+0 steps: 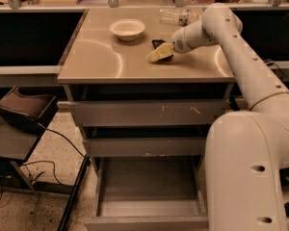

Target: Place rxbar chocolate into bottom drawer

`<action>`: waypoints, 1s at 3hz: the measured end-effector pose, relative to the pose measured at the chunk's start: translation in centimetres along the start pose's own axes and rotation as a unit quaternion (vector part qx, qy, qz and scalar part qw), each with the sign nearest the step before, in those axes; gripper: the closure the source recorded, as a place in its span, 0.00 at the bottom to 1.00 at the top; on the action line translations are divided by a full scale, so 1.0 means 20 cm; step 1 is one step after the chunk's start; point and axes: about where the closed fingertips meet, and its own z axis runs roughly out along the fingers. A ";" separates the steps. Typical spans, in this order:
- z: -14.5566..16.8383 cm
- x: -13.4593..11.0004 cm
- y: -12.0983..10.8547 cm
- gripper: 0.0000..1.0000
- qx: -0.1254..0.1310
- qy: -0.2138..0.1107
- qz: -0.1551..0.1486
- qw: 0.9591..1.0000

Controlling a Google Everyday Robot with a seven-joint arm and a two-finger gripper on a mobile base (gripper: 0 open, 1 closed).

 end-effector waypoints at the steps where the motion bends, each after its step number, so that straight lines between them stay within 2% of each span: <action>1: 0.00 0.00 0.00 0.89 0.000 0.000 0.000 1.000; 2: 0.00 0.00 0.00 1.00 0.000 0.000 0.000 1.000; 3: 0.00 0.00 0.00 1.00 0.000 0.000 0.000 1.000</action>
Offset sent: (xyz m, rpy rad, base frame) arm 0.0000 0.0000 0.0000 0.0000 0.0000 0.0000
